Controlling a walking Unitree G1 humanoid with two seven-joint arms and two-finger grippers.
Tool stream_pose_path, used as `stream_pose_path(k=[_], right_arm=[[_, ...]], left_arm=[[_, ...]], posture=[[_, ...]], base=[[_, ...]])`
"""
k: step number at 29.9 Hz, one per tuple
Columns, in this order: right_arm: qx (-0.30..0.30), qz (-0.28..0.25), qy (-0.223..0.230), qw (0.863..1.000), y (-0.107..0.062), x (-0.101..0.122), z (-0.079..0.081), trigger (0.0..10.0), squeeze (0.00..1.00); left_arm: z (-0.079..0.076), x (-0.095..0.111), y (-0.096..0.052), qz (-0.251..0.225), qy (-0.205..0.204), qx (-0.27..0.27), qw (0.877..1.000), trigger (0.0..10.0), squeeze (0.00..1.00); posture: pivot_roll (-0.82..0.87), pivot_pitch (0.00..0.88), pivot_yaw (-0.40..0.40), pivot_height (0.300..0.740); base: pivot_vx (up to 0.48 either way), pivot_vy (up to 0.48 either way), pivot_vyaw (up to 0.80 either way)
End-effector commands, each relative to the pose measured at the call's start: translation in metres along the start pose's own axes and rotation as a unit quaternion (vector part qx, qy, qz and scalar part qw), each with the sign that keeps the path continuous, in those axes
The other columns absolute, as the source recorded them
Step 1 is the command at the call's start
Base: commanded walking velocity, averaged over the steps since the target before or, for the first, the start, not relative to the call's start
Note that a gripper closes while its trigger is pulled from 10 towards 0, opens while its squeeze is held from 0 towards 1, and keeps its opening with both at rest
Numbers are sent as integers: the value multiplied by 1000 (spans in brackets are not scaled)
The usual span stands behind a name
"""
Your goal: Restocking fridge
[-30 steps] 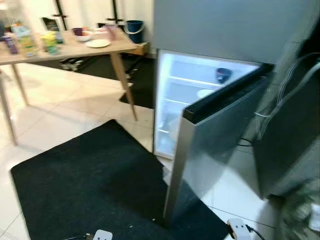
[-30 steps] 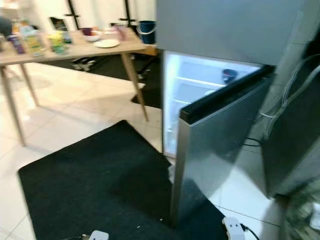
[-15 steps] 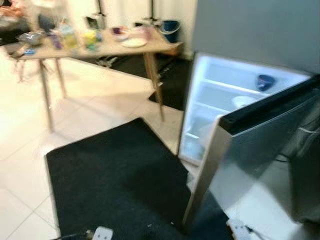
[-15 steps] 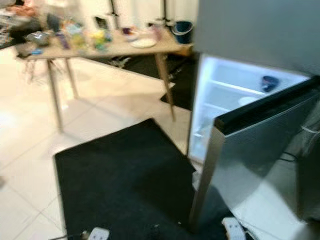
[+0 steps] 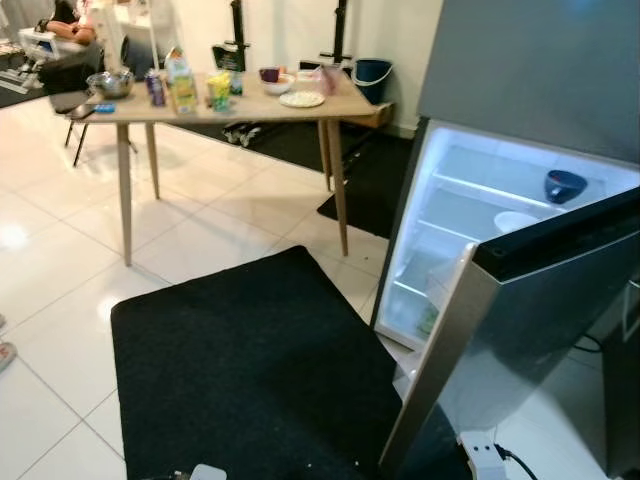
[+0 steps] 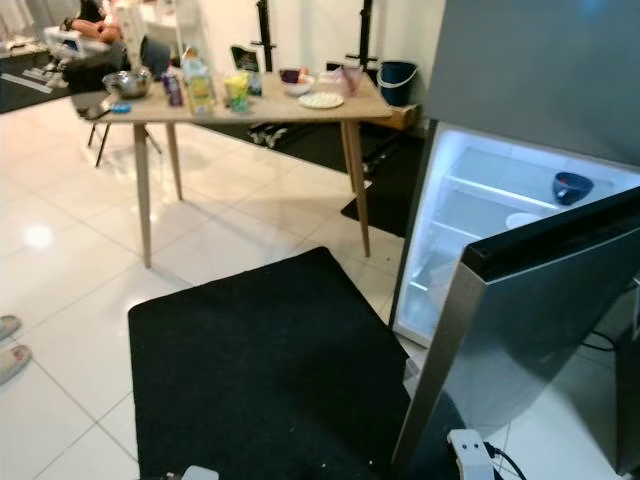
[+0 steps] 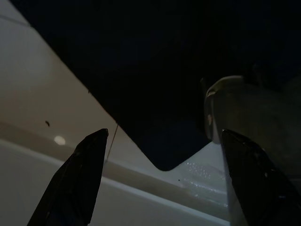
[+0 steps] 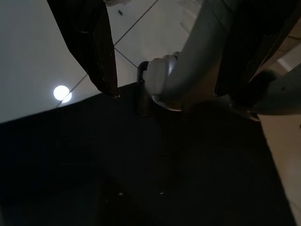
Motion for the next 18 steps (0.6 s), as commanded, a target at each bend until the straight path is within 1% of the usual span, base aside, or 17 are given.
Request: stream_pose_path(k=[1,2,4,5,6,7,8,9,11,13,14,16,17,18], right_arm=[[-24,-10,0,1000,-2,5,-9,10000,0],[-24,-10,0,1000,-2,5,-9,10000,0],[-52,-11,2,999,-3,7,-16,10000,0],[-52,-11,2,999,-3,7,-16,10000,0],[-75,-13,8,997,-5,8,-23,10000,0],[-117,-11,19,993,-10,8,-36,10000,0],[-117,-11,19,993,-10,8,-36,10000,0],[-138,-8,26,990,-13,6,-42,10000,0],[-147,-7,31,989,-15,6,-45,10000,0],[-147,-7,31,989,-15,6,-45,10000,0],[-159,-5,34,987,-16,5,-49,10000,0],[-194,-2,50,980,-22,2,-60,10000,0],[-194,-2,50,980,-22,2,-60,10000,0],[-209,-2,58,976,-25,1,-65,10000,0]], left_arm=[[-1,1,0,-1,7,-4,1000,10000,0],[-1,1,0,-1,7,-4,1000,10000,0],[-1,1,0,-1,8,-5,1000,10000,0],[-1,1,0,-1,8,-5,1000,10000,0],[-2,1,0,-1,8,-5,1000,10000,0],[-2,1,0,-2,7,-6,1000,10000,0],[-2,1,0,-2,7,-6,1000,10000,0],[-2,1,0,-2,8,-6,1000,10000,0],[-2,1,0,-2,8,-6,1000,10000,0],[-2,1,0,-2,8,-6,1000,10000,0],[-1,1,0,-2,7,-5,1000,10000,0],[0,1,0,-4,-3,-1,1000,10000,0],[0,1,0,-4,-3,-1,1000,10000,0],[0,1,0,-5,-4,0,1000,10000,0]], posture=[[-76,0,-18,740],[-76,0,-18,740],[-76,0,-18,740],[-76,0,-18,740],[-75,0,-18,740],[-75,0,-18,740],[-75,0,-18,740],[-73,0,-17,740],[-73,0,-17,740],[-73,0,-17,740],[-73,0,-17,740],[-73,0,-17,740],[-73,0,-17,740],[-74,0,-15,740]], base=[[469,0,0],[469,0,0],[469,0,0],[469,0,0],[465,0,0],[465,0,0],[465,0,0],[465,0,0],[450,0,0],[435,0,0],[405,0,0],[0,0,0],[0,0,0],[0,0,0]])
Point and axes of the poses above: a point about 5 cm out from each wrist's last joint towards the gripper, its own y axis pointing out of the wrist towards the gripper, its own x axis along the axis of the wrist's last joint, z = x × y, the point moved 4 cm from there along y, pointing out of the wrist towards the gripper, and after that the axes turned 10 degrees about -y, right-handed, at the moved point
